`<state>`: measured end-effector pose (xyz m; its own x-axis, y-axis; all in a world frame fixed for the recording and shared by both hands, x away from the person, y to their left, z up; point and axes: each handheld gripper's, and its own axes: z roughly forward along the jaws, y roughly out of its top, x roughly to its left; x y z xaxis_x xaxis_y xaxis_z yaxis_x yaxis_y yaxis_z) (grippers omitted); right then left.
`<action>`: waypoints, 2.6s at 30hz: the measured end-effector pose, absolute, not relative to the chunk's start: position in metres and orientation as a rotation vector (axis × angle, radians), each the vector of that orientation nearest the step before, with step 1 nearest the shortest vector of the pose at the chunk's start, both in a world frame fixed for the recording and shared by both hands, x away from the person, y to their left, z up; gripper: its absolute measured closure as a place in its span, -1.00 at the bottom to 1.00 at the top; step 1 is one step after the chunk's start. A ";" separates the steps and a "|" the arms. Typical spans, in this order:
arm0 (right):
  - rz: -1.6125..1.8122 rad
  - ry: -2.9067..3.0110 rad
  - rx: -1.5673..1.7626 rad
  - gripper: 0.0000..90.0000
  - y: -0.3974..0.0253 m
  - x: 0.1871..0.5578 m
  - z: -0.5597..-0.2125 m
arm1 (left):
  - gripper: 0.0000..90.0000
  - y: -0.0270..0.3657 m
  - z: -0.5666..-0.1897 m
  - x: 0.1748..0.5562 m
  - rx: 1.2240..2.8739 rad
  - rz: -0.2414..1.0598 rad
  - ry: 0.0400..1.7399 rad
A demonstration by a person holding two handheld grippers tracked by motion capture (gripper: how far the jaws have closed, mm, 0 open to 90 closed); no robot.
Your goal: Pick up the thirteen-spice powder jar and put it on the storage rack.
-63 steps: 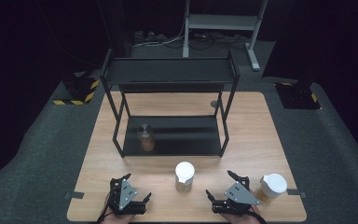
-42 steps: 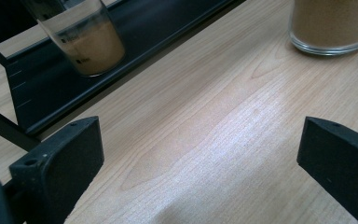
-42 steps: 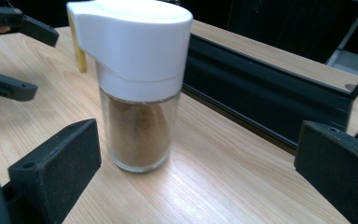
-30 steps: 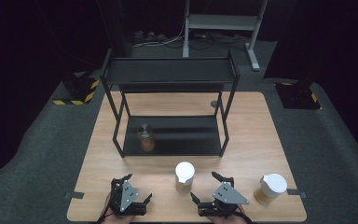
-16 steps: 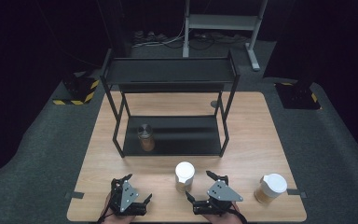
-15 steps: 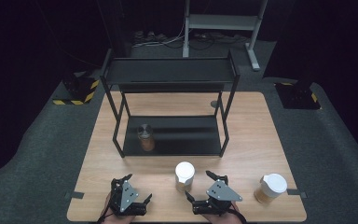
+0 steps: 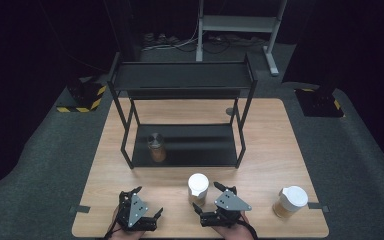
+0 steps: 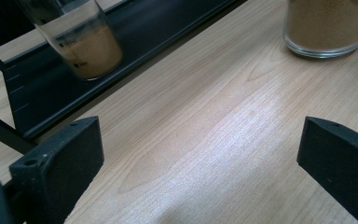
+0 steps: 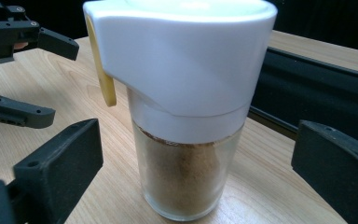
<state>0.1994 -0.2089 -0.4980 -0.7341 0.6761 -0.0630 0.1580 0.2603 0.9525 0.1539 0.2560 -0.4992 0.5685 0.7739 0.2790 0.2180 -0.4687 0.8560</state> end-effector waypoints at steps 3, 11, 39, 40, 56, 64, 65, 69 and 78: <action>1.495 2.072 0.761 -0.89 -0.208 0.202 -0.500 | -0.98 0.256 -0.499 0.154 1.982 0.859 0.794; 1.564 2.069 0.730 -0.65 -0.213 0.213 -0.508 | -0.98 0.256 -0.499 0.154 1.983 0.858 0.793; 1.565 2.059 0.674 -0.33 -0.206 0.216 -0.508 | -0.98 0.257 -0.500 0.154 1.978 0.856 0.790; 1.565 2.059 0.674 -0.33 -0.206 0.216 -0.508 | -0.98 0.257 -0.500 0.154 1.978 0.856 0.790; 1.564 2.016 0.711 -0.33 -0.204 0.221 -0.492 | -0.98 0.259 -0.500 0.154 1.974 0.851 0.786; 1.562 1.996 0.714 -0.33 -0.202 0.225 -0.485 | -0.98 0.260 -0.500 0.154 1.970 0.847 0.785; 1.563 1.994 0.716 -0.33 -0.202 0.226 -0.484 | -0.98 0.260 -0.500 0.154 1.970 0.847 0.785; 1.563 1.985 0.718 -0.33 -0.201 0.229 -0.481 | -0.98 0.260 -0.500 0.154 1.969 0.845 0.783; 1.569 1.966 0.732 -0.33 -0.200 0.235 -0.475 | -0.98 0.261 -0.501 0.154 1.968 0.843 0.780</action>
